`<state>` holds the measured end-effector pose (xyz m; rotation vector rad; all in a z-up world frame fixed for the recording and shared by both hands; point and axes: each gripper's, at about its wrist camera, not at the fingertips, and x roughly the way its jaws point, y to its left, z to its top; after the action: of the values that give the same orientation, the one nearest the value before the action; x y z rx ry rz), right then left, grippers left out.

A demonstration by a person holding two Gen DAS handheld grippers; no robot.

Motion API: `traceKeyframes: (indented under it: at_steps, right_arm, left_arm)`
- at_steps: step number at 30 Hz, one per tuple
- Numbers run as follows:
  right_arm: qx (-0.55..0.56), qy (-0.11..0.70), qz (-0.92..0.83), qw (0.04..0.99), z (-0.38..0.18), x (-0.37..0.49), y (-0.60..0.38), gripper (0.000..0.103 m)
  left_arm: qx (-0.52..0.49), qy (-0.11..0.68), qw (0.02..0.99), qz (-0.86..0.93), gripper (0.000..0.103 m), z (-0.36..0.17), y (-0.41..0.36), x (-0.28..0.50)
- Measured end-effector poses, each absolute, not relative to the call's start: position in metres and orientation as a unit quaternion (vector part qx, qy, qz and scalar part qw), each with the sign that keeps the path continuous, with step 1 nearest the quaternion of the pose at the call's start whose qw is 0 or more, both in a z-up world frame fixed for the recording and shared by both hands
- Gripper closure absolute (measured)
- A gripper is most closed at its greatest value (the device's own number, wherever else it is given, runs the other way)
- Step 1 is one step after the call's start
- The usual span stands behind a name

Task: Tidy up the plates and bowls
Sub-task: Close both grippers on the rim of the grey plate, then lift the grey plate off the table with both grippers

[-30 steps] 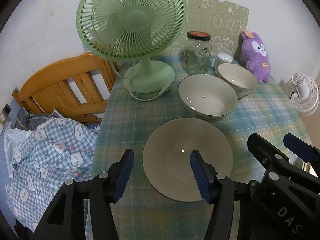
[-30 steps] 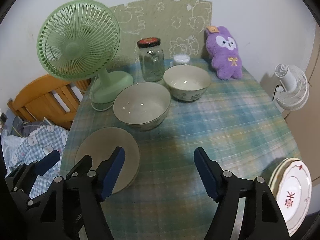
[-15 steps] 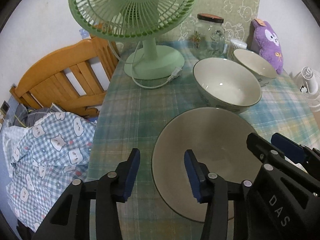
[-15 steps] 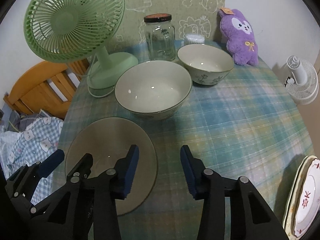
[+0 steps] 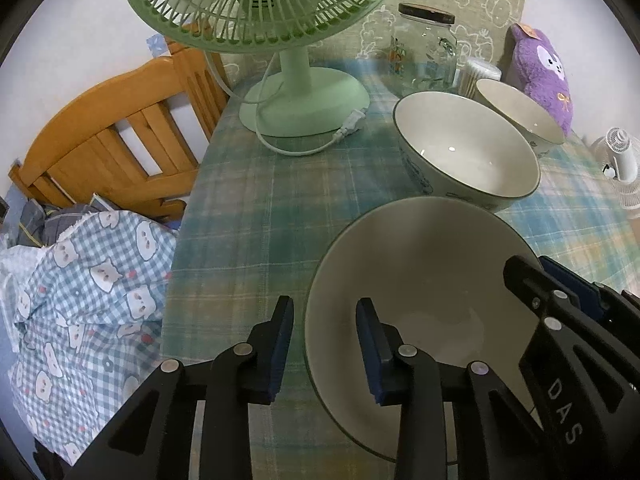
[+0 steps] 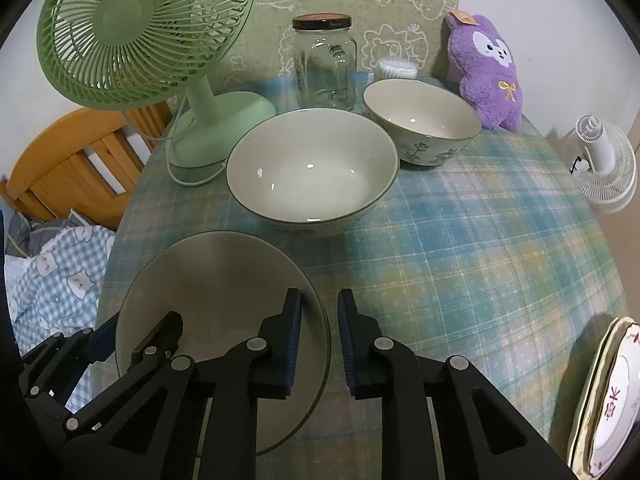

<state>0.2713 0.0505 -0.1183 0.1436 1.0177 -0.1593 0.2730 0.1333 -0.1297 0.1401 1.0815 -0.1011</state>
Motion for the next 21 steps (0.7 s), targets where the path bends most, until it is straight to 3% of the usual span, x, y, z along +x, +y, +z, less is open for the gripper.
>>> traceKeyframes:
  at_steps: [4, 21]
  right_arm:
    - [0.071, 0.49, -0.076, 0.865, -0.1208, 0.2731, 0.0523, 0.084]
    - [0.074, 0.506, -0.073, 0.856, -0.1228, 0.2758, 0.0481, 0.083]
  left_arm:
    - [0.07, 0.51, 0.855, -0.057, 0.078, -0.1296, 0.1306, 0.2726]
    - [0.057, 0.512, 0.854, -0.071, 0.078, -0.1284, 0.1284, 0.2735]
